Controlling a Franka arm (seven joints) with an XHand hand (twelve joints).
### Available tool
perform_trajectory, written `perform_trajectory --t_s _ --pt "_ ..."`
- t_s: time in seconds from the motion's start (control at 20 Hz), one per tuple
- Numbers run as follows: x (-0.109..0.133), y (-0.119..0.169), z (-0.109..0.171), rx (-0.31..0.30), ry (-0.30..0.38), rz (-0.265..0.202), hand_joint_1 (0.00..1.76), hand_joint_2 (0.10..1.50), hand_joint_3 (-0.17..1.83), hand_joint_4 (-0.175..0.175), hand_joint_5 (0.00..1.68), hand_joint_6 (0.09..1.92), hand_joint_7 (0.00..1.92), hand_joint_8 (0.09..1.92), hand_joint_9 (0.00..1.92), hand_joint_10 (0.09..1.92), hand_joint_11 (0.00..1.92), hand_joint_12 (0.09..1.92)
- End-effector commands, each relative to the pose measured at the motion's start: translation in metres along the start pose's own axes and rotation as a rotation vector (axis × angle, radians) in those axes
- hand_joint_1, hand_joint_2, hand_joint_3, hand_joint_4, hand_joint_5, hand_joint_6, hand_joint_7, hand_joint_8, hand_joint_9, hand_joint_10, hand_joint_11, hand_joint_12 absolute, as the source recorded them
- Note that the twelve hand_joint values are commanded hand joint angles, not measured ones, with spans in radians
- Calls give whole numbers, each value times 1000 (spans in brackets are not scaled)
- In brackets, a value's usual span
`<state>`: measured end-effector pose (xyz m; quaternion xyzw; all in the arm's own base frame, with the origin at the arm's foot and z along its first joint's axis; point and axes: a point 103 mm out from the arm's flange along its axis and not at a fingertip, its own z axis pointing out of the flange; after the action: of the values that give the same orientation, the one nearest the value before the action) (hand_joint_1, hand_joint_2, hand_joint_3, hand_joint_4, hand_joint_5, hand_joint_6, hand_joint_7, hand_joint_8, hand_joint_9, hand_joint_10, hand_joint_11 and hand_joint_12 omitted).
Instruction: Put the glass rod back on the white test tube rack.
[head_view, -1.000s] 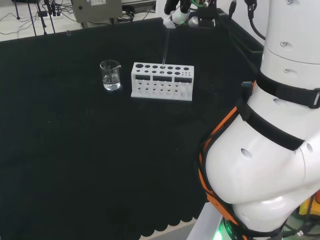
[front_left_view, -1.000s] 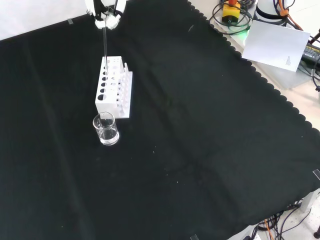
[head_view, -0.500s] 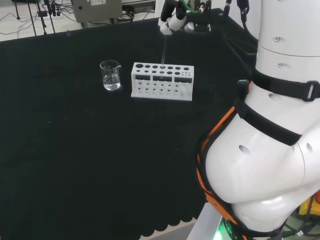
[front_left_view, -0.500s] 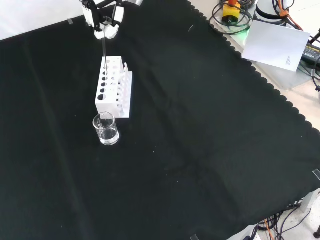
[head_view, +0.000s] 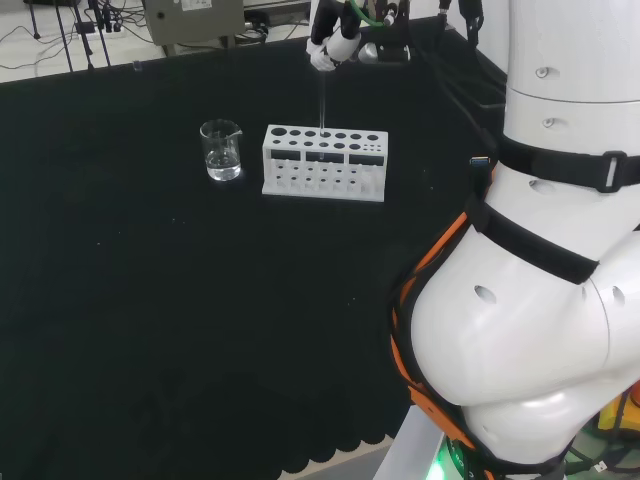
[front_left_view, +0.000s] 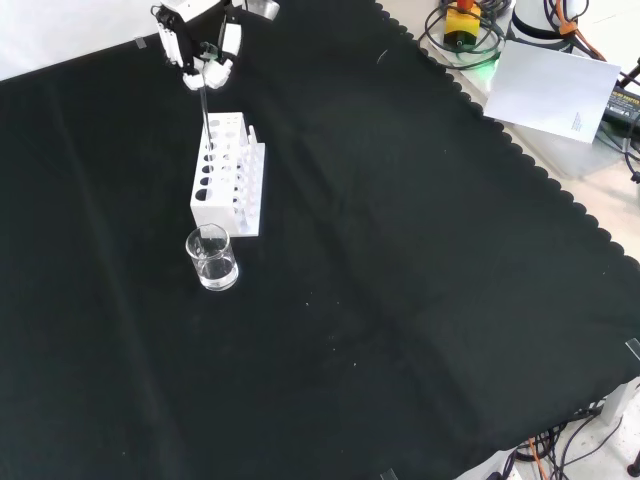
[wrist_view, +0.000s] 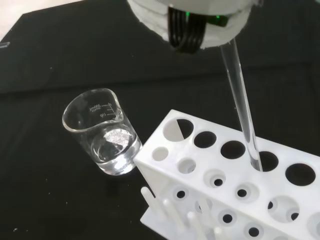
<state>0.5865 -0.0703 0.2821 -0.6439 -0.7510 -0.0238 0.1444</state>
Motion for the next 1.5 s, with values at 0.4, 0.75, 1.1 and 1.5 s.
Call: perform_trajectory --t_s 0.4,0.75,1.1,1.5 --pt "2 4 5 46 -21 4 1314 794 435 -175 1371 87 1235 963 1851 531 1344 1012" --pt "7 10 11 66 -29 3 1314 793 436 -175 1372 87 1238 958 1852 531 1339 1008" --pt "6 11 11 70 -20 15 1314 792 437 -175 1372 87 1238 957 1853 531 1339 1006" --pt "-4 10 11 89 -8 21 1314 792 433 -175 1373 87 1247 939 1853 528 1340 1003"
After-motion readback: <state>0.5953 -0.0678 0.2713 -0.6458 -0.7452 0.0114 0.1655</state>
